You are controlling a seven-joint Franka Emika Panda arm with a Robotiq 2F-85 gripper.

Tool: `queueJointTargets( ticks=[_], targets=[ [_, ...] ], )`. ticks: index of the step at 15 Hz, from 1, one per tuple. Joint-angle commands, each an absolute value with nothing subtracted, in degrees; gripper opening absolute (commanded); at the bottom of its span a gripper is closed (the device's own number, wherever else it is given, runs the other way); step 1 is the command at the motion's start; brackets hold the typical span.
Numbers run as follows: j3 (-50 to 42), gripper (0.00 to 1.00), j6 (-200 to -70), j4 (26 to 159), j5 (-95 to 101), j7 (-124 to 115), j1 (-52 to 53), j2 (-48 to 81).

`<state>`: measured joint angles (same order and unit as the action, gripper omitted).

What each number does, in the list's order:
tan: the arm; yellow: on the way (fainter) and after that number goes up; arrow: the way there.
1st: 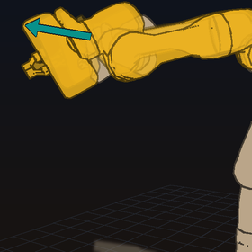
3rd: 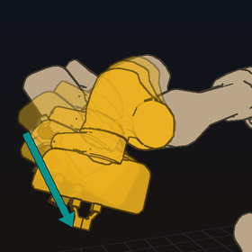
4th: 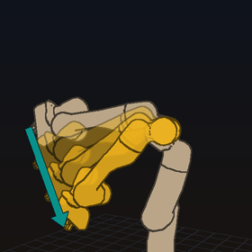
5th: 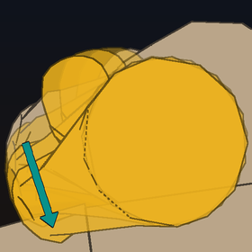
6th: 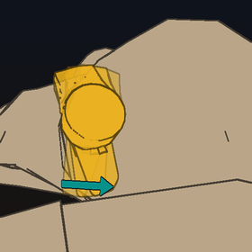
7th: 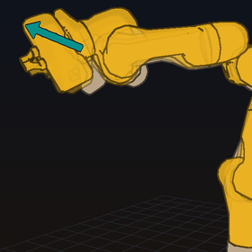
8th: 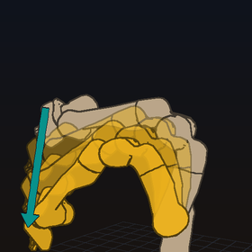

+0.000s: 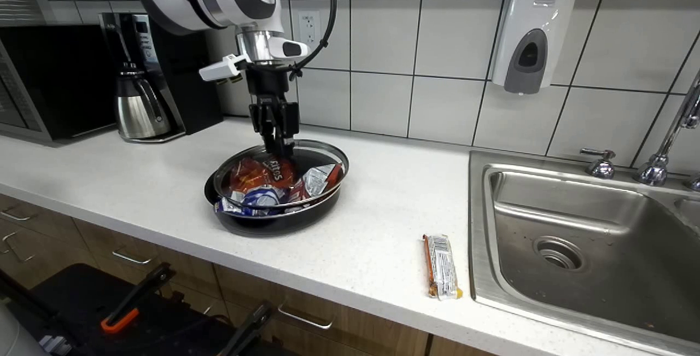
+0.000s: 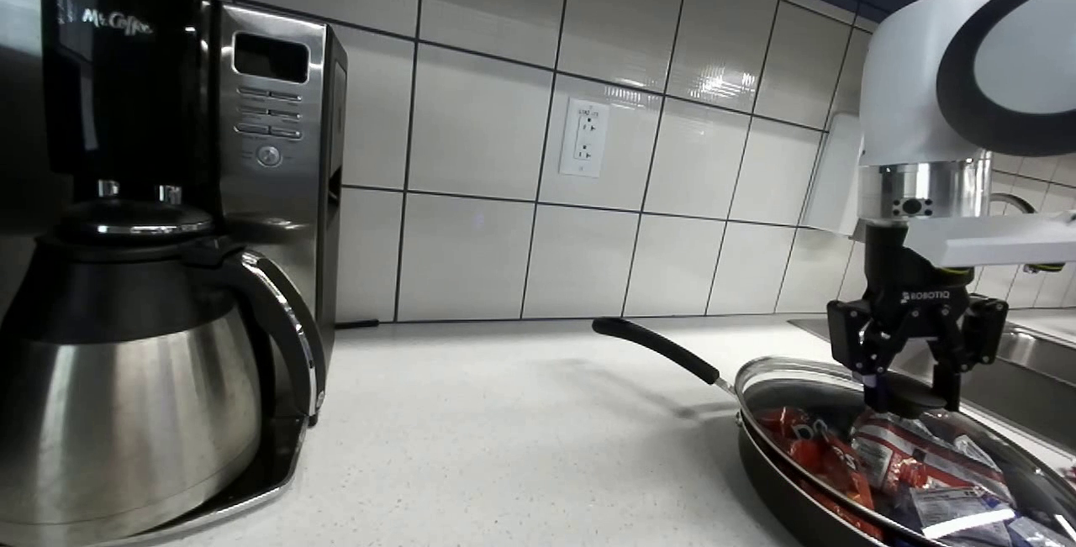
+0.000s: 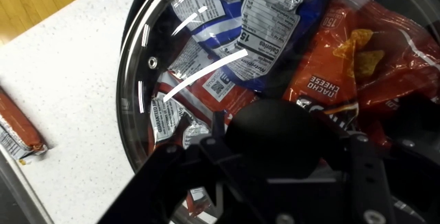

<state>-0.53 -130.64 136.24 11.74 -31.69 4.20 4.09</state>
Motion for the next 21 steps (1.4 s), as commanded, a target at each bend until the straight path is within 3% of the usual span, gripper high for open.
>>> queueJointTargets(
  ticks=[1,15,16,17,18,21],
  targets=[
    [0.19,0.39,-126.94,137.27,12.32,-31.99,4.21,0.61],
    [1.53,0.39,-121.03,136.22,10.87,-29.66,3.77,-0.61],
    [1.52,0.73,-120.81,136.15,10.78,-29.49,3.74,-0.58],
    [1.50,0.90,-120.63,136.12,10.69,-29.33,3.71,-0.57],
    [1.46,0.97,-120.62,136.11,10.60,-29.15,3.66,-0.55],
    [1.35,1.00,-121.31,136.05,10.21,-28.60,3.54,-0.59]
  ],
)
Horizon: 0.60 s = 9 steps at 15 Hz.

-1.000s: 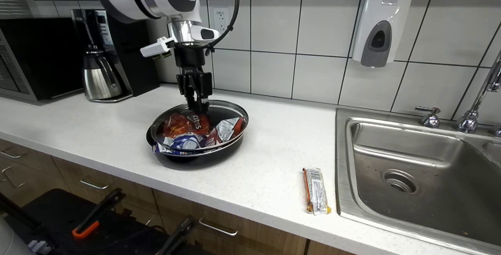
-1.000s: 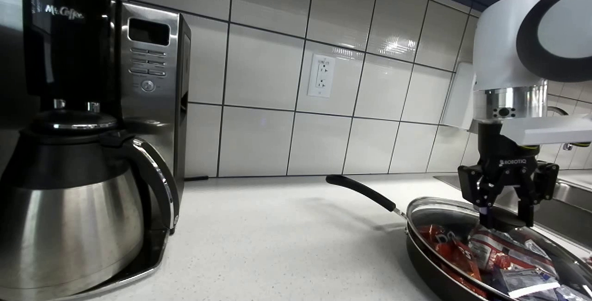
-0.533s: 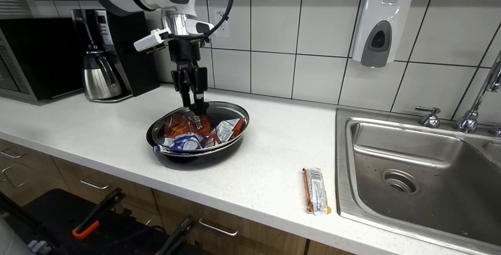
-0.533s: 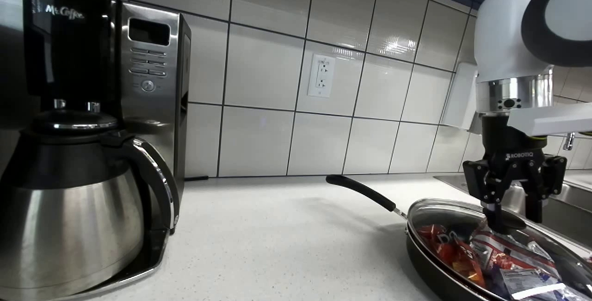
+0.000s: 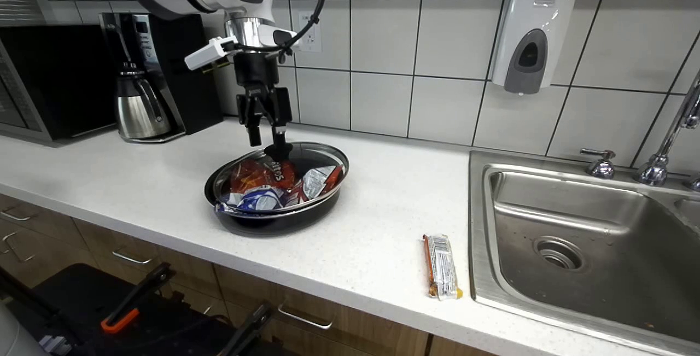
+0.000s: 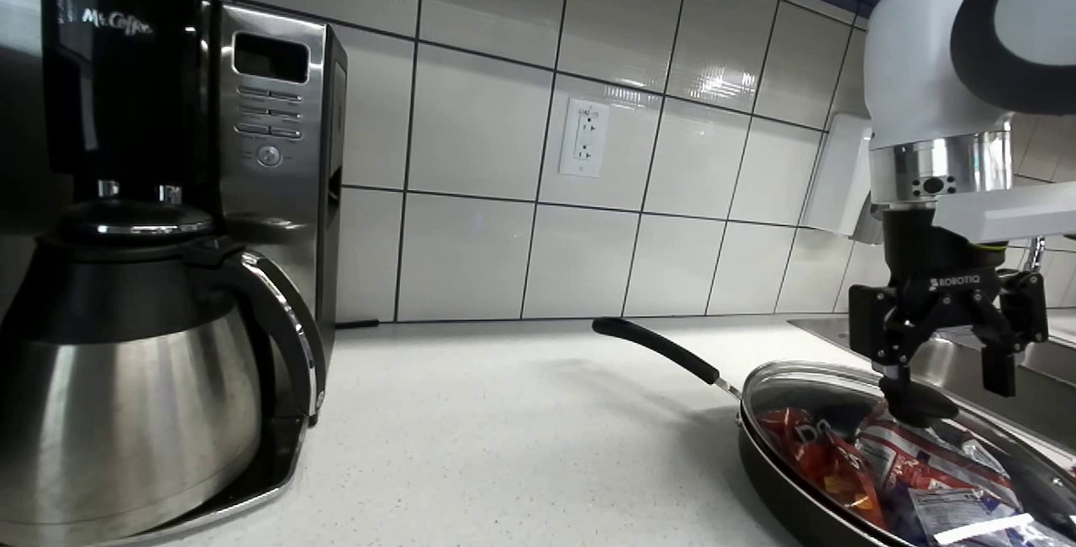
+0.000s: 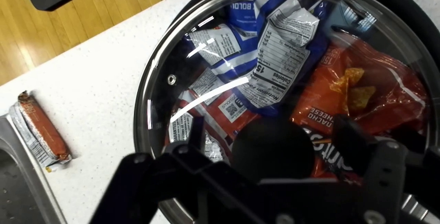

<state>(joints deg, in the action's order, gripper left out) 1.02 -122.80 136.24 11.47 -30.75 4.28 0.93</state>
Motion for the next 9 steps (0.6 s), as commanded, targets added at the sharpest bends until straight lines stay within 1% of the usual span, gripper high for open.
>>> queueJointTargets(
  ticks=[1,9],
  targets=[
    [1.27,1.00,-121.75,135.99,9.87,-28.29,3.45,-0.66],
    [-0.07,1.00,-122.54,133.55,10.46,-26.47,2.01,-1.87]
  ],
)
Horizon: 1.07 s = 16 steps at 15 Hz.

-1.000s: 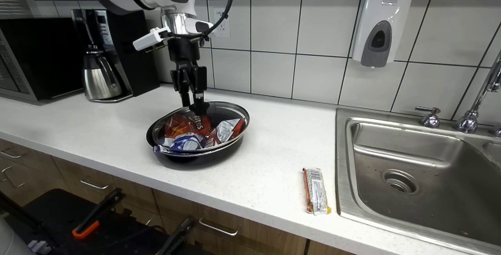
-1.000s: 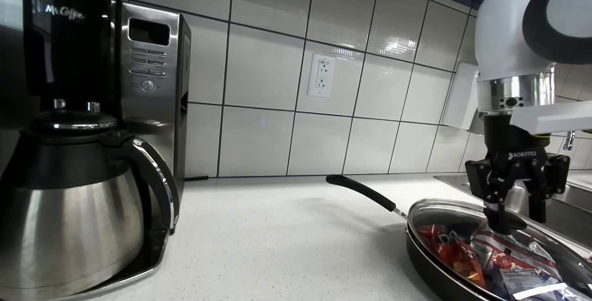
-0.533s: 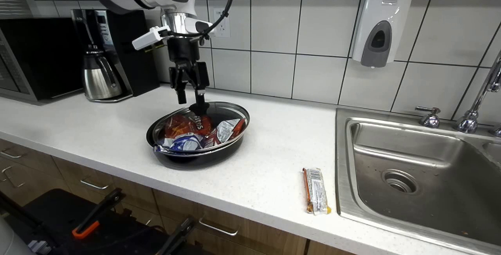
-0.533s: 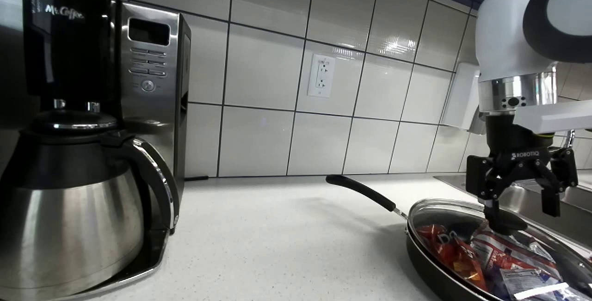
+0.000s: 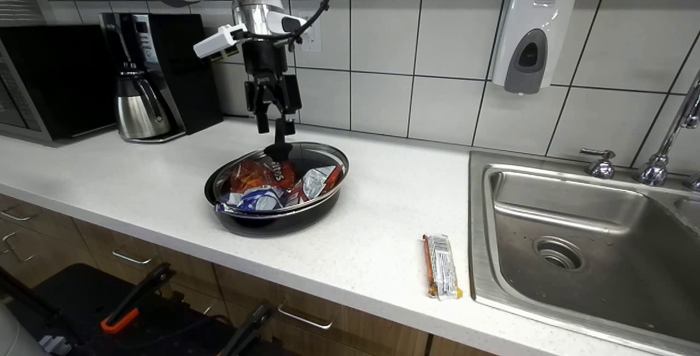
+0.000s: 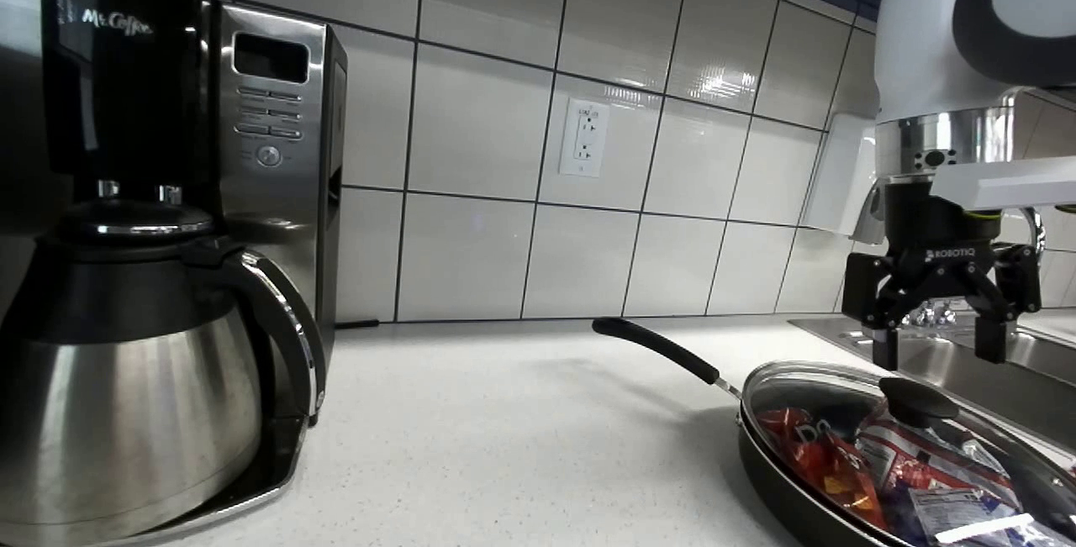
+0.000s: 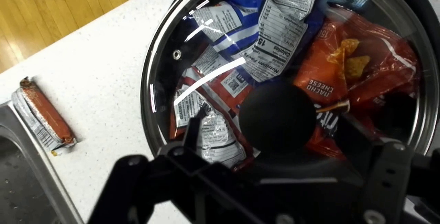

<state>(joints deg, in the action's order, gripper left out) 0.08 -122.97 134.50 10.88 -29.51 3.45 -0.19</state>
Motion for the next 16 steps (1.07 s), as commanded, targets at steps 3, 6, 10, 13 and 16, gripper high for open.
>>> queueJointTargets(
  ticks=[3,6,10,13,16],
  targets=[
    [-1.19,1.00,-123.16,132.24,9.76,-22.51,0.73,-2.35],
    [-1.15,1.00,-123.29,131.88,10.72,-23.25,0.51,-1.31],
    [-2.02,1.00,-123.34,131.11,10.27,-20.77,-0.41,-1.55],
    [-1.97,1.00,-123.34,131.11,10.26,-20.77,-0.39,-1.55],
    [-1.97,1.00,-123.34,131.11,10.26,-20.77,-0.39,-1.55]
  ],
)
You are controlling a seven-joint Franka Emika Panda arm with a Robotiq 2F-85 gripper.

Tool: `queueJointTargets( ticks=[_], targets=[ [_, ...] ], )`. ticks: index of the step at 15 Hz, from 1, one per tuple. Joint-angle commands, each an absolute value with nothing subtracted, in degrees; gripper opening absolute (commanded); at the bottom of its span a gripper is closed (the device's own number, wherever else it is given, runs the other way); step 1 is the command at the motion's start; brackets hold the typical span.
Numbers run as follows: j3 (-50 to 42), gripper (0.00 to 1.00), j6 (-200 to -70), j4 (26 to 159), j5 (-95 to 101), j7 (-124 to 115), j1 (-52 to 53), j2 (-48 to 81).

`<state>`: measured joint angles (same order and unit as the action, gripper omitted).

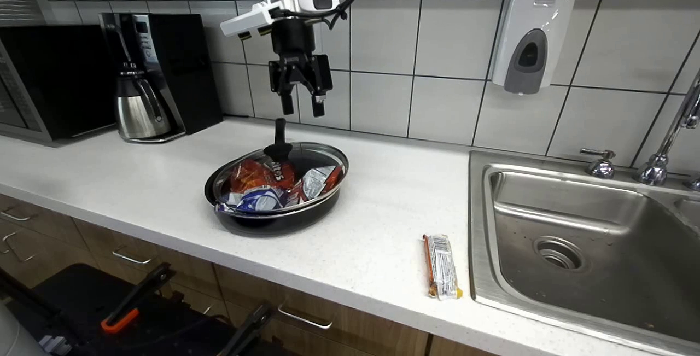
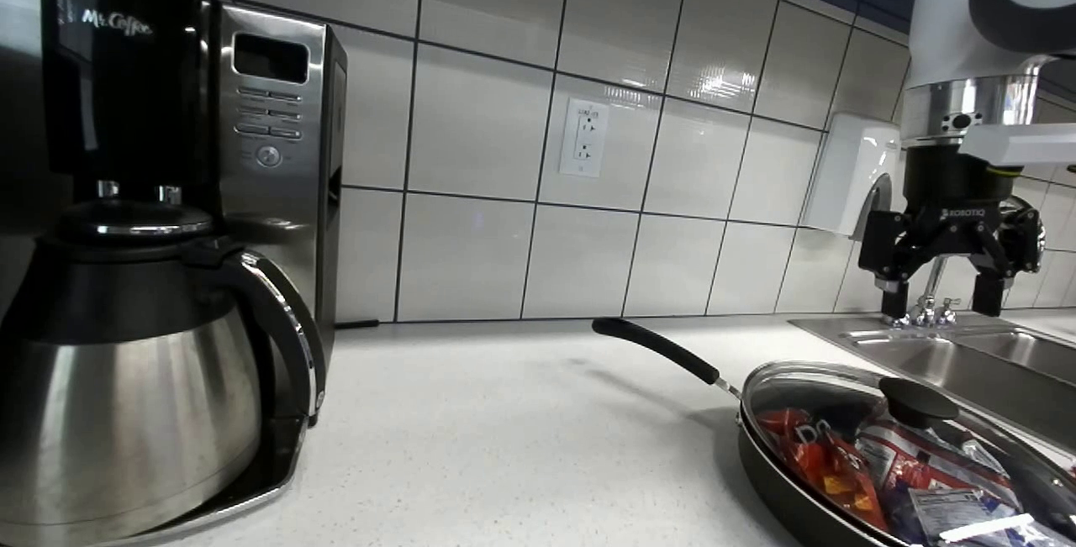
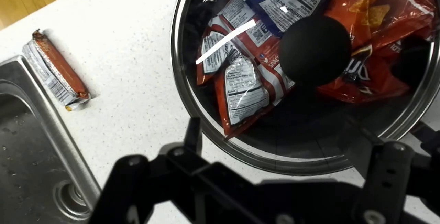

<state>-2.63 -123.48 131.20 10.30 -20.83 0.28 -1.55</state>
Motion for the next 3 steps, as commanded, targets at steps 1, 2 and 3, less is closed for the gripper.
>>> queueJointTargets(
  ticks=[1,2,3],
  targets=[
    [-1.97,1.00,-123.34,131.11,10.26,-20.77,-0.39,-1.55],
    [-1.97,1.00,-123.34,131.11,10.26,-20.77,-0.39,-1.55],
    [-1.97,1.00,-123.34,131.11,10.26,-20.77,-0.39,-1.55]
  ],
)
